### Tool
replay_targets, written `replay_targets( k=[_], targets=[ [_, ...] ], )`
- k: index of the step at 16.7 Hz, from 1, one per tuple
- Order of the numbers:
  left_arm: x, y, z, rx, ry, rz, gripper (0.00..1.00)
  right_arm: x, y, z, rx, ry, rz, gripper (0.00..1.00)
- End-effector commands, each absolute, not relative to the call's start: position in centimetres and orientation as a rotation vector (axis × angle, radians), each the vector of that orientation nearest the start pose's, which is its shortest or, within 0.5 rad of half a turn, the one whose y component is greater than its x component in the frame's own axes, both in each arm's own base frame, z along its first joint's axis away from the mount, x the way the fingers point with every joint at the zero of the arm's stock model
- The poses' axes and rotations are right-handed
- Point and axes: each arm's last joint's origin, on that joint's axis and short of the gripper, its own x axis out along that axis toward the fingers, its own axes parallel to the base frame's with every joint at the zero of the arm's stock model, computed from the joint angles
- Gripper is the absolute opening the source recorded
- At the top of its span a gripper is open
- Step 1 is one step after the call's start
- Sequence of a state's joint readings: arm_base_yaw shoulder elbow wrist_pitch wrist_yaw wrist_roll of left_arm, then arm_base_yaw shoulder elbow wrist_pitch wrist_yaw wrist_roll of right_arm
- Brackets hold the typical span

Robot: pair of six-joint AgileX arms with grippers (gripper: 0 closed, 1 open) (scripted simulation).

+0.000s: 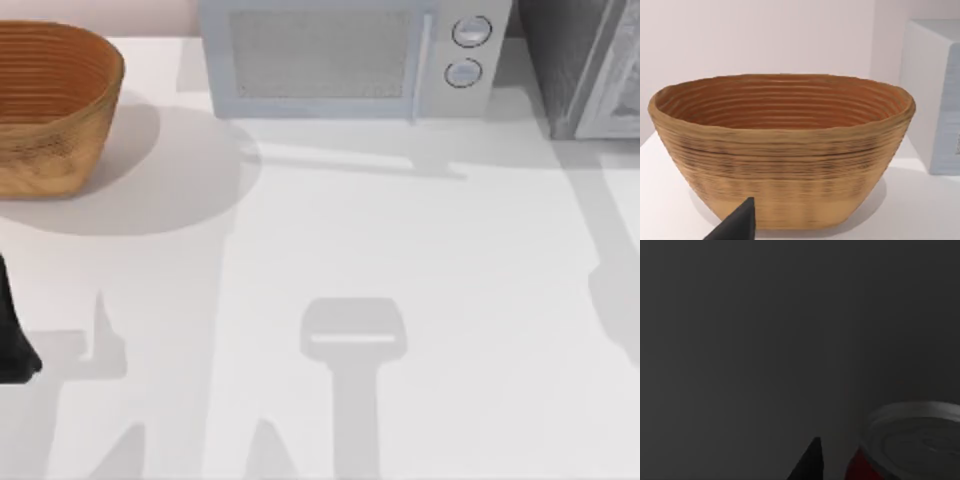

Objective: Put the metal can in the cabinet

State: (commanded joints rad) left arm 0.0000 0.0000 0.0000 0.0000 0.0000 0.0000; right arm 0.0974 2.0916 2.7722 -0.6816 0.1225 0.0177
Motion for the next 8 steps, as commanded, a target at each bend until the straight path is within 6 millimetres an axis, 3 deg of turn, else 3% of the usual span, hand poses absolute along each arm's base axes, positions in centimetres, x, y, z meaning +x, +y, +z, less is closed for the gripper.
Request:
replay_targets(
  k=[2, 8],
  targets=[
    [10.57, -0.12, 16.0, 0.0, 0.0, 0.0, 1.0, 40.59, 4.5, 53.03, 0.004, 0.0, -0.001, 0.98],
    [10.57, -0.12, 16.0, 0.0, 0.0, 0.0, 1.0, 40.59, 4.5, 53.03, 0.004, 0.0, -0.001, 1.0]
  ],
)
